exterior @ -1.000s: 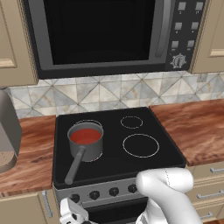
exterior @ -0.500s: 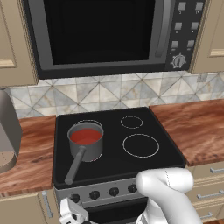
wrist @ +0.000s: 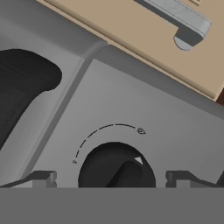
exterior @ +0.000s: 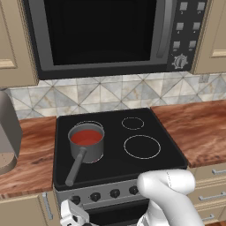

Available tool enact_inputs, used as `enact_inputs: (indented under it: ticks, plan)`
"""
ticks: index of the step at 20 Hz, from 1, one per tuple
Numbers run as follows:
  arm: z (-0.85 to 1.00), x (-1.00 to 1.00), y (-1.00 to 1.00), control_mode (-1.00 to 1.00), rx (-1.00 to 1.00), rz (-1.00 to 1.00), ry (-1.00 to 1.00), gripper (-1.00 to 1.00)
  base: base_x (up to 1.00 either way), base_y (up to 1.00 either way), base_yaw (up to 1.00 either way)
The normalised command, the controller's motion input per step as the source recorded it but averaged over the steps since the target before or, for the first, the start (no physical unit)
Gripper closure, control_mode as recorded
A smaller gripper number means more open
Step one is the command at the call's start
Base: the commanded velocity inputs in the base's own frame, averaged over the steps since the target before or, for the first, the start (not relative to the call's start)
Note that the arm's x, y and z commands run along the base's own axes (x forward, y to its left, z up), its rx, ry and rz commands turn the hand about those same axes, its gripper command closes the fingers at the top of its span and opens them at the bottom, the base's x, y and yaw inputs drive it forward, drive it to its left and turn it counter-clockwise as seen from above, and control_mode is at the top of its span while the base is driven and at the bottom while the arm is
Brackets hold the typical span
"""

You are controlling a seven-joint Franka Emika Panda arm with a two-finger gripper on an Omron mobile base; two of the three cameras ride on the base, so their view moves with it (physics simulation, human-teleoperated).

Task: Wait until the marinara sauce is simmered to a deep red color and then turn off the stove.

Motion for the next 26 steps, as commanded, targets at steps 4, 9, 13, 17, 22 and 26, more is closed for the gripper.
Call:
enact_inputs:
  ticks: [4,9,13,17,22,26]
  plan:
    - [0.00,0.00,0.00,-1.00,0.00,0.00,0.00,-1.00,0.00,0.00,0.00]
    - [0.00,0.00,0.00,-1.00,0.00,0.00,0.00,-1.00,0.00,0.00,0.00]
    - [0.00,0.00,0.00,-1.00,0.00,0.00,0.00,-1.00,0.00,0.00,0.00]
    - [0.00,0.00,0.00,-1.00,0.00,0.00,0.00,-1.00,0.00,0.00,0.00]
    - [0.00,0.00,0.00,-1.00,0.00,0.00,0.00,-1.00,0.00,0.00,0.00]
    - [0.00,0.00,0.00,-1.00,0.00,0.00,0.00,-1.00,0.00,0.00,0.00]
